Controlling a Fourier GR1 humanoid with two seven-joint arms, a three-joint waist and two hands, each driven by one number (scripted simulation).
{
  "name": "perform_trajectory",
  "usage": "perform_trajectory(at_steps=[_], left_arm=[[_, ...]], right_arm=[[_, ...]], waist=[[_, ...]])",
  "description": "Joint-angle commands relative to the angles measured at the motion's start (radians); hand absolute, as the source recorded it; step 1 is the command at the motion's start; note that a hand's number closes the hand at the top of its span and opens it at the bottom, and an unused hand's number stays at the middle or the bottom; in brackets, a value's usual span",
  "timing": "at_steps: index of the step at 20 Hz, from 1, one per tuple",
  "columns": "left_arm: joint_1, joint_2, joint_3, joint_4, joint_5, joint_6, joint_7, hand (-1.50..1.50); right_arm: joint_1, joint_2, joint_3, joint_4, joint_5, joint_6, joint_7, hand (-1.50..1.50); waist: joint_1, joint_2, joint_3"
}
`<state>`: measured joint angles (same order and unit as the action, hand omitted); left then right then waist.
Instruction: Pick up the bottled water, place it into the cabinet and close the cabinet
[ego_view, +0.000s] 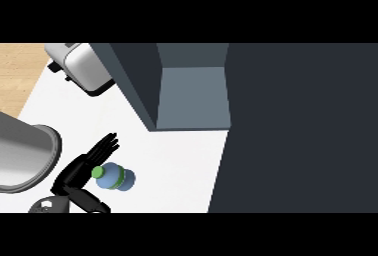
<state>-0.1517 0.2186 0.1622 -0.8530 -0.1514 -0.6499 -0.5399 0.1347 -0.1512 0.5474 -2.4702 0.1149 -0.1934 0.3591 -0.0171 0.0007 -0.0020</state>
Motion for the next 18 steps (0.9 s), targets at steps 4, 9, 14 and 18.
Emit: perform_trajectory(at_steps=[4,9,14,18], left_arm=[[-0.075,0.003,-0.023,0.162,-0.023,-0.019,-0.194,-1.5],[-0.117,-0.007,-0.017,0.306,-0.026,0.028,-0.305,-1.5],[-0.166,-0.059,-0.024,0.364,-0.018,0.088,-0.327,-1.5],[-0.213,-0.038,-0.039,0.389,0.012,-0.026,-0.293,1.5]], right_arm=[[-0.003,-0.025,0.042,-0.138,0.106,-0.027,0.109,-1.5],[0.001,-0.036,0.022,-0.1,0.077,-0.03,0.044,-1.5],[0.028,-0.073,0.035,-0.14,0.08,-0.038,0.07,-1.5],[0.005,-0.066,0.018,-0.036,0.056,-0.04,-0.021,-1.5]], waist=[[0.0,-0.001,-0.001],[-0.004,0.001,-0.001],[-0.009,0.0,-0.001],[-0.005,0.001,0.0]])
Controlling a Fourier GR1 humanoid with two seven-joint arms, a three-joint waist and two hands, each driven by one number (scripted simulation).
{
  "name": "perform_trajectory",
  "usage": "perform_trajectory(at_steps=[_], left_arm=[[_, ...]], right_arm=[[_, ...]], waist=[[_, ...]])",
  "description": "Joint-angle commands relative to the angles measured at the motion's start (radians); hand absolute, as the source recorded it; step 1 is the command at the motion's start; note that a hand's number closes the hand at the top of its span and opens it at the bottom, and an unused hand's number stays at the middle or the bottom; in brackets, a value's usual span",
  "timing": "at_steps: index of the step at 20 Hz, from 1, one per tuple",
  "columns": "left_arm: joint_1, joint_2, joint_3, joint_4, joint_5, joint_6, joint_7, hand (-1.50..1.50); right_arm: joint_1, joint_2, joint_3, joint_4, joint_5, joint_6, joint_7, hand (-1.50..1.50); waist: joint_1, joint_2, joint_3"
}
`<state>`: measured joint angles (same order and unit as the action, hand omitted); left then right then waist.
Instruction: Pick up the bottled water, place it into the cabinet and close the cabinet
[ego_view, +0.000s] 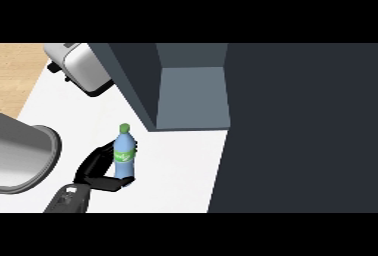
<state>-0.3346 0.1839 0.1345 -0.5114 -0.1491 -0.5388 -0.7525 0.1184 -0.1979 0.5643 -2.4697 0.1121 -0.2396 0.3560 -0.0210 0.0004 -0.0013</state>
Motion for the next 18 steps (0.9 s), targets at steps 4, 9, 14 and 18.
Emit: perform_trajectory(at_steps=[4,9,14,18], left_arm=[[-0.008,-0.052,-0.081,-0.007,-0.03,-0.096,-0.133,1.5],[0.0,-0.021,-0.151,-0.101,-0.112,0.063,-0.28,1.5],[0.047,-0.102,-0.078,-0.117,-0.068,0.314,-0.262,1.5],[-0.03,-0.18,0.034,-0.144,0.02,0.511,-0.17,1.5]], right_arm=[[0.007,-0.011,0.03,-0.086,0.076,-0.019,0.037,-1.5],[0.008,-0.03,0.019,-0.088,0.059,-0.027,0.043,-1.5],[-0.021,-0.038,-0.005,-0.072,0.045,-0.028,0.056,-1.5],[0.007,-0.033,0.017,-0.085,0.04,-0.051,0.029,-1.5]], waist=[[0.003,-0.003,-0.001],[0.003,-0.003,-0.001],[0.011,-0.001,0.0],[0.002,-0.003,0.0]])
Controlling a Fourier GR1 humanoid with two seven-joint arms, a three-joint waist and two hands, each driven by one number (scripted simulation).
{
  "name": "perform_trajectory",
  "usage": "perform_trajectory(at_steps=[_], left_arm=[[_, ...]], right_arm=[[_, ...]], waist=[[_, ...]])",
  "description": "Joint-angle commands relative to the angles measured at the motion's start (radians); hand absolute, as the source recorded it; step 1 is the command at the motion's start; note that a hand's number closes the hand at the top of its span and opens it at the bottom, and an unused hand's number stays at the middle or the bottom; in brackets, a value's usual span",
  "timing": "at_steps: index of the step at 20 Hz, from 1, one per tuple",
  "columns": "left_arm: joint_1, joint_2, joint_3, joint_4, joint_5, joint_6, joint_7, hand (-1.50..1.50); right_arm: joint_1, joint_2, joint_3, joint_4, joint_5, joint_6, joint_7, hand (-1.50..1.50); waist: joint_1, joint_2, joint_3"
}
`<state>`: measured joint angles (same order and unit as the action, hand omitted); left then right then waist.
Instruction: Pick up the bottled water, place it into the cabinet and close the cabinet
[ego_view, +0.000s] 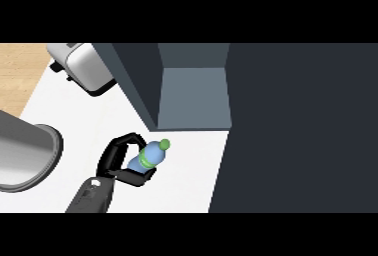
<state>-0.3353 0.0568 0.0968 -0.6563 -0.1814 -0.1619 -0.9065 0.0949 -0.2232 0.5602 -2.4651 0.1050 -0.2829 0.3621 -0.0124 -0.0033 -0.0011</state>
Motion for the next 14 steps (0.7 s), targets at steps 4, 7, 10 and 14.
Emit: perform_trajectory(at_steps=[4,7,10,14], left_arm=[[-0.024,-0.055,-0.092,-0.073,0.232,0.146,0.054,1.5],[-0.043,-0.056,-0.124,-0.115,0.289,0.161,0.119,1.5],[-0.017,-0.056,-0.145,-0.237,0.339,0.129,0.228,1.5],[0.009,-0.057,-0.353,-0.385,0.48,0.299,0.311,1.5]], right_arm=[[0.025,0.003,0.068,-0.071,0.091,-0.023,0.021,-1.5],[0.024,-0.032,0.026,-0.124,0.066,-0.016,0.079,-1.5],[0.051,-0.054,0.052,-0.201,0.082,-0.027,0.1,-1.5],[-0.012,-0.024,0.059,-0.092,0.107,-0.043,0.08,-1.5]], waist=[[0.0,-0.001,0.0],[0.0,0.001,0.0],[0.002,-0.004,0.001],[0.005,-0.002,0.0]])
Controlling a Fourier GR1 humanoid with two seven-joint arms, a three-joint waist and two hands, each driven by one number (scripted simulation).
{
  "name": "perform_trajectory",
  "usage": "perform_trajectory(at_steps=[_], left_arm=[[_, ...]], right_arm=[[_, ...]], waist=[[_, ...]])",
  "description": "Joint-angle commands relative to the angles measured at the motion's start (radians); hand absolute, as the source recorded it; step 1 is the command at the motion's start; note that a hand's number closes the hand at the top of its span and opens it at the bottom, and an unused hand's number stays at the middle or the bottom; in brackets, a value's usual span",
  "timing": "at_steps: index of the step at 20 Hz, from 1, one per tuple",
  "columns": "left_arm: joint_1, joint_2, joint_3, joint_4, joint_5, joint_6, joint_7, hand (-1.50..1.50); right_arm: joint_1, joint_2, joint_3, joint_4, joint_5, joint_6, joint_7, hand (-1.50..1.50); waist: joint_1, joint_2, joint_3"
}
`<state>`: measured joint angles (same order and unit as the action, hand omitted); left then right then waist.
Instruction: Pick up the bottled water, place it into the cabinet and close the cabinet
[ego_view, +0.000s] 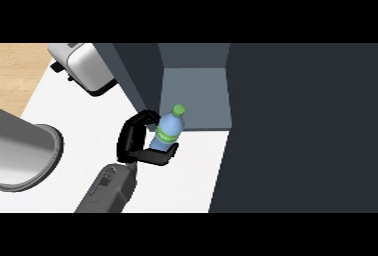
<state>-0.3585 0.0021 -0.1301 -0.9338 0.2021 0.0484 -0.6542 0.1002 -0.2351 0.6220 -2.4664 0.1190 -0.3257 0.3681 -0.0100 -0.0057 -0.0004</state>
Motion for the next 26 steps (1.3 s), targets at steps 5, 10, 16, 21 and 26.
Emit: perform_trajectory(at_steps=[5,10,16,21,26], left_arm=[[-0.072,-0.002,-0.17,-0.136,0.147,0.196,0.163,1.5],[-0.183,-0.002,-0.211,-0.095,0.143,0.305,0.197,1.5],[-0.26,-0.002,-0.27,-0.083,0.164,0.435,0.275,1.5],[-0.424,-0.002,-0.163,0.088,0.204,0.39,0.33,1.5],[-0.481,-0.002,-0.179,0.239,0.304,0.429,0.24,1.5]], right_arm=[[0.018,-0.015,-0.015,-0.069,0.039,0.005,0.022,-1.5],[0.019,-0.042,-0.041,-0.114,0.028,0.016,0.039,-1.5],[0.051,-0.044,-0.073,-0.092,-0.011,0.02,-0.015,-1.5],[0.155,-0.073,-0.018,-0.086,-0.001,0.029,-0.104,-1.5],[0.166,-0.076,-0.034,-0.133,-0.026,0.03,-0.09,-1.5]], waist=[[-0.001,0.004,0.0],[-0.007,0.006,0.0],[-0.004,0.006,0.0],[-0.013,0.006,0.001],[-0.023,0.009,0.0]])
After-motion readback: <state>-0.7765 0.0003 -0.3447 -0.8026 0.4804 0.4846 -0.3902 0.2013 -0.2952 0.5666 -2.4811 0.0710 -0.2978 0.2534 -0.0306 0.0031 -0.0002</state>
